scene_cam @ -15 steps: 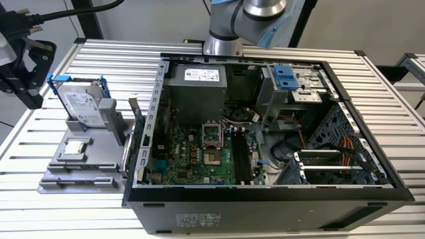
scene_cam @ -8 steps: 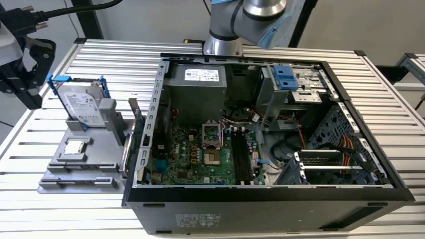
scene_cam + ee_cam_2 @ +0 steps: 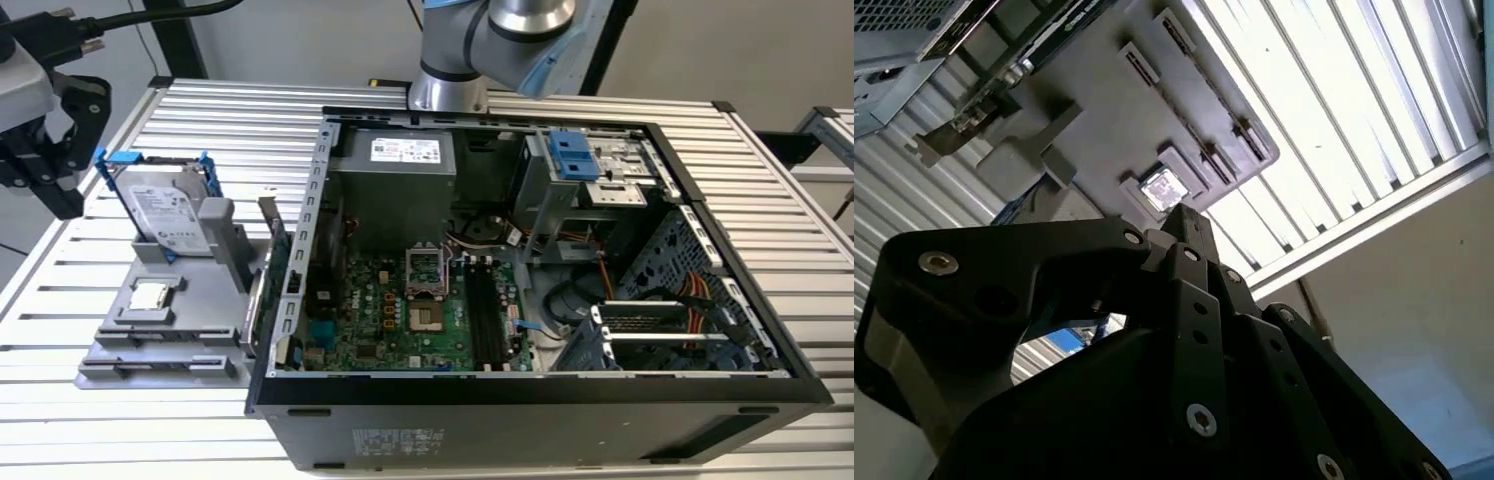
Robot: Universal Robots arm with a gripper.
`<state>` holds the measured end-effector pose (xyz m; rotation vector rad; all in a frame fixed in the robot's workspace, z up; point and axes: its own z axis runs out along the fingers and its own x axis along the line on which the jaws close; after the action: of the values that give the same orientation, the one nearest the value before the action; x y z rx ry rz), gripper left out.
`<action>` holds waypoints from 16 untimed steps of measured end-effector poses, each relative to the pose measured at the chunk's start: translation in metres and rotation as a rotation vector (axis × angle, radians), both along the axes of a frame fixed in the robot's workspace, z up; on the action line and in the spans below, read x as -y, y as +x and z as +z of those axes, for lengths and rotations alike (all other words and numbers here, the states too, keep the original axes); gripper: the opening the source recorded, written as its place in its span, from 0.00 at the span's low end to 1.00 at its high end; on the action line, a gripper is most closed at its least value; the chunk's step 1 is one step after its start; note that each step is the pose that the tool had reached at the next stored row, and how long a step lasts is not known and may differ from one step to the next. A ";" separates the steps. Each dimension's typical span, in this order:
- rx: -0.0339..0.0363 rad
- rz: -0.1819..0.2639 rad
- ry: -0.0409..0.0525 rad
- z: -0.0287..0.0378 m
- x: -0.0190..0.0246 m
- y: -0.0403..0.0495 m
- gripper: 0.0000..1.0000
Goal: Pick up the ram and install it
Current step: 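Pick up the ram and move it above insertion slot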
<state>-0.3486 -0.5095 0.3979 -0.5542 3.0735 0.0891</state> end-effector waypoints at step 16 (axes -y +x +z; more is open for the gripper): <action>0.0000 0.096 0.0000 0.0003 0.0000 0.0000 0.00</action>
<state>-0.3486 -0.5095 0.3982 -0.7023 3.0460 0.0904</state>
